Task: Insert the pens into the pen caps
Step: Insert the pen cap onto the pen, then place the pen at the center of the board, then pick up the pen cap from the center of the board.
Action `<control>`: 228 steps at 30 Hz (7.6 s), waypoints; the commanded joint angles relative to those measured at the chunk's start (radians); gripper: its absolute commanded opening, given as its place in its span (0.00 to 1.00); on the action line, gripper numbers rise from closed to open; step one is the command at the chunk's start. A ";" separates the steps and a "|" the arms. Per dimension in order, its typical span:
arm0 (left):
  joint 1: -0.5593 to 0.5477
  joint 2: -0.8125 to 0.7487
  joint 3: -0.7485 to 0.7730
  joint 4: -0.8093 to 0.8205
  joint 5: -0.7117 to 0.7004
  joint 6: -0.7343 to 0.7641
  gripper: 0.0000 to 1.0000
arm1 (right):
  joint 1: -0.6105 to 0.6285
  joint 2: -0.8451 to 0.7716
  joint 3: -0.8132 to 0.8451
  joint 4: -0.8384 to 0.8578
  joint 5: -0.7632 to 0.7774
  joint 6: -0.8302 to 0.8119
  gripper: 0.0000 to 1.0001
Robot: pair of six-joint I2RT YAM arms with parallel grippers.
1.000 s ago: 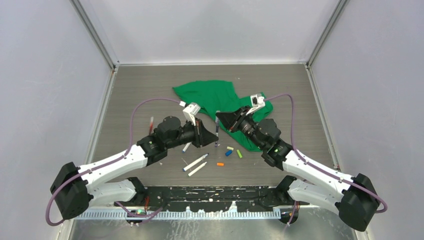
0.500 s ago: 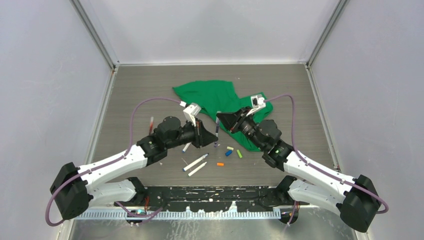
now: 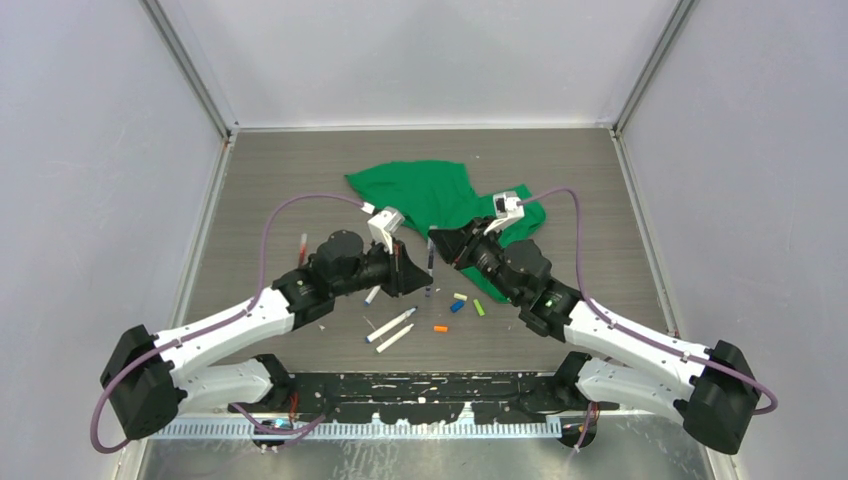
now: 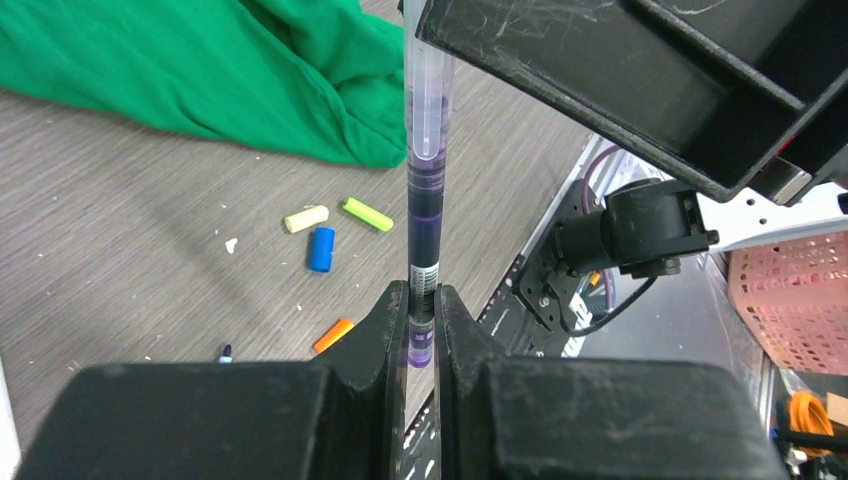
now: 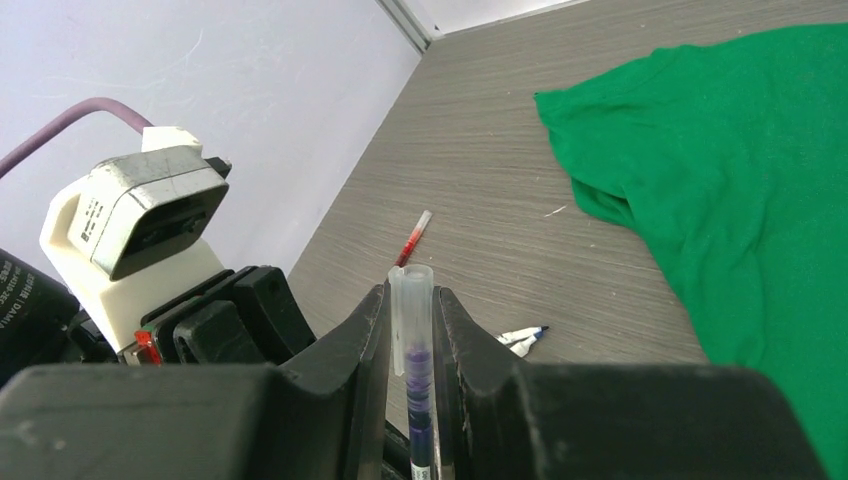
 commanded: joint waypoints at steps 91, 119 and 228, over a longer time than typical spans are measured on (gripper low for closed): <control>0.474 0.629 0.415 -0.912 -0.703 0.330 0.02 | -0.130 -0.131 0.063 -0.314 0.130 -0.089 0.92; 0.476 0.654 0.441 -0.919 -0.689 0.319 0.32 | -0.135 -0.122 0.065 -0.329 0.115 -0.072 0.92; 0.438 -0.021 0.270 -0.691 0.016 0.436 0.90 | -0.037 0.568 0.222 -0.614 -0.016 -0.413 0.38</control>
